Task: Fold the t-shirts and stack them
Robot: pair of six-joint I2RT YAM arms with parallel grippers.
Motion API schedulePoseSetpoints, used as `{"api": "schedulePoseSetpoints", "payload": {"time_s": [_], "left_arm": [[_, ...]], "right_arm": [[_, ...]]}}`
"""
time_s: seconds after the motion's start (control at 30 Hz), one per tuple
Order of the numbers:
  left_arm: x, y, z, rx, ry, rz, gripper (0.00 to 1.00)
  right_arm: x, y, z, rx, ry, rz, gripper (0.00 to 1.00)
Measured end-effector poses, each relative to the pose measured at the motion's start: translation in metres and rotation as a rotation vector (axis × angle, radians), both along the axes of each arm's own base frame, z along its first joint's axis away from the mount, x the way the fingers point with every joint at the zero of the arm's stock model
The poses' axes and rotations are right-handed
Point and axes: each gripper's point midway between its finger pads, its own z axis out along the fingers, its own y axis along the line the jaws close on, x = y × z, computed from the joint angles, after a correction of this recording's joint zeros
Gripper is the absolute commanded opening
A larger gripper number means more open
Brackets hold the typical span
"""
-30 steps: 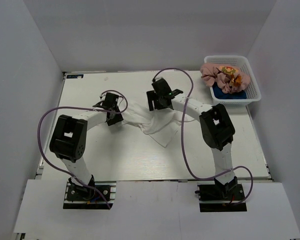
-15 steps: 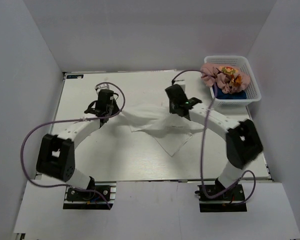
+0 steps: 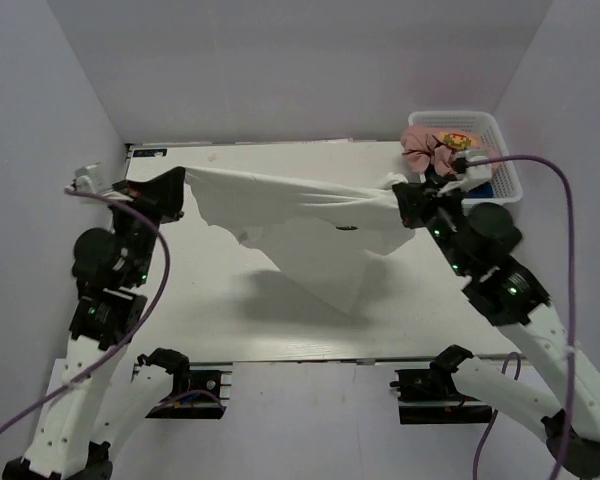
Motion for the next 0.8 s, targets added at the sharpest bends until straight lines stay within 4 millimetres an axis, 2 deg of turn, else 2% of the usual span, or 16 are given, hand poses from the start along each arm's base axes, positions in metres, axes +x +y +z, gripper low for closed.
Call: {"api": "schedulePoseSetpoints", "payload": {"time_s": [0.07,0.23,0.3,0.37,0.43,0.47,0.53,0.57,0.6,0.67,0.73,0.77,0.8], "left_arm": [[-0.028,0.001,0.037,-0.016,-0.097,-0.044,0.0],[-0.11,0.007,0.139,-0.043,-0.358,-0.147,0.0],[-0.146,0.009,0.174,-0.045,-0.462,-0.189,0.0],[-0.178,0.011,0.199,-0.04,-0.541,-0.226,0.0],[-0.204,0.02,0.223,-0.043,-0.614,-0.218,0.0],[-0.215,0.025,0.233,-0.052,-0.643,-0.205,0.0],[-0.226,0.033,0.247,-0.065,-0.676,-0.181,0.0],[-0.223,0.036,0.25,-0.075,-0.673,-0.161,0.0],[-0.217,0.039,0.252,-0.086,-0.665,-0.138,0.0],[-0.185,0.04,0.244,-0.104,-0.595,-0.086,0.0],[-0.13,0.032,0.217,-0.107,-0.473,-0.049,0.0],[-0.093,0.024,0.195,-0.1,-0.384,-0.035,0.0],[-0.047,0.012,0.161,-0.081,-0.264,-0.026,0.0]], "right_arm": [[-0.025,-0.002,0.033,0.03,-0.075,0.079,0.0],[-0.101,-0.004,0.149,0.111,-0.338,0.333,0.0],[-0.134,-0.012,0.187,0.143,-0.443,0.407,0.0],[-0.163,-0.022,0.209,0.165,-0.523,0.455,0.0],[-0.183,-0.036,0.222,0.184,-0.578,0.456,0.0],[-0.188,-0.042,0.226,0.196,-0.597,0.443,0.0],[-0.184,-0.054,0.228,0.223,-0.597,0.374,0.0],[-0.178,-0.059,0.229,0.238,-0.595,0.335,0.0],[-0.161,-0.06,0.22,0.246,-0.558,0.274,0.0],[-0.125,-0.052,0.195,0.237,-0.463,0.193,0.0],[-0.081,-0.03,0.156,0.207,-0.33,0.144,0.0],[-0.055,-0.015,0.129,0.177,-0.253,0.126,0.0],[-0.027,0.005,0.095,0.136,-0.163,0.119,0.0]]}}
